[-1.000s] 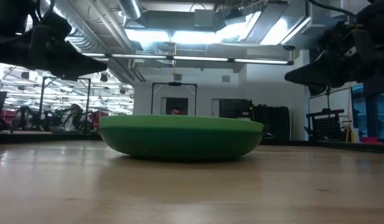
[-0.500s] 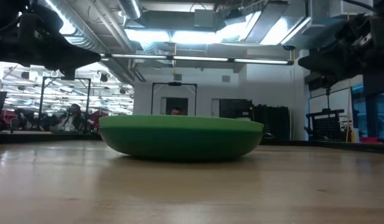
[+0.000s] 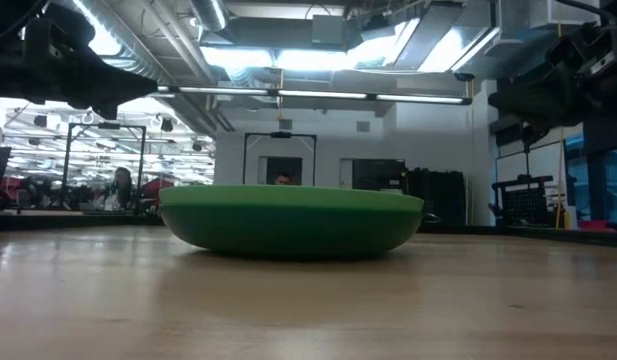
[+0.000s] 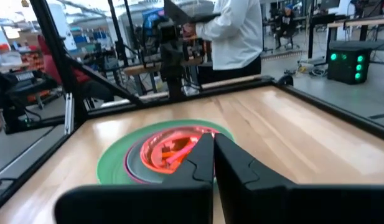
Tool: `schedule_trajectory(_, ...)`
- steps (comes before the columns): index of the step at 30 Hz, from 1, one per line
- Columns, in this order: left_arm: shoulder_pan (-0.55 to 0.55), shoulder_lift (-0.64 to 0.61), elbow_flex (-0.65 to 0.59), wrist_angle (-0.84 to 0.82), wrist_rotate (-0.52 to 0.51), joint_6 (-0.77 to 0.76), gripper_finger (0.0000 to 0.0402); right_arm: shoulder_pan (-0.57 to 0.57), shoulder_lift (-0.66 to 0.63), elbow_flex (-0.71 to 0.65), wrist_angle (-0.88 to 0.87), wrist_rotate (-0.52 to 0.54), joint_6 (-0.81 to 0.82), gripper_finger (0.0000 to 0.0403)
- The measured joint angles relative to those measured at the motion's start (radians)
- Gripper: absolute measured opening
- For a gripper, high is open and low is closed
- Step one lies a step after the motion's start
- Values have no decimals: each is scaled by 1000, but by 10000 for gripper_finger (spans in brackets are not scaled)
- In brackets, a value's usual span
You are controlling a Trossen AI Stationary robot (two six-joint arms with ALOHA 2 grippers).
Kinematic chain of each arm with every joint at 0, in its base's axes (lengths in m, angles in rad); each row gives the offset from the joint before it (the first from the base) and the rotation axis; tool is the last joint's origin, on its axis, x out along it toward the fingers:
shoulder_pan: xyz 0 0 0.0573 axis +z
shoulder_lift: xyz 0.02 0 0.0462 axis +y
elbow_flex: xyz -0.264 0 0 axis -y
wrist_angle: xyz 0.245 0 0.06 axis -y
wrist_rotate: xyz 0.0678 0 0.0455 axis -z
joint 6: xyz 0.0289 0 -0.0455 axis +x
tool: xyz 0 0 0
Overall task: Stack plastic plates
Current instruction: Return to Home Position
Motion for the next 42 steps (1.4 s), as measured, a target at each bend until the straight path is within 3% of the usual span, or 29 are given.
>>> schedule_trajectory(5, 0, 10, 0, -3, 18, 82, 6, 0, -1, 0, -1, 3, 0, 8)
schedule_trajectory(42, 0, 10, 0, -3, 18, 83, 6, 0, -1, 0, -4, 4, -1, 8)
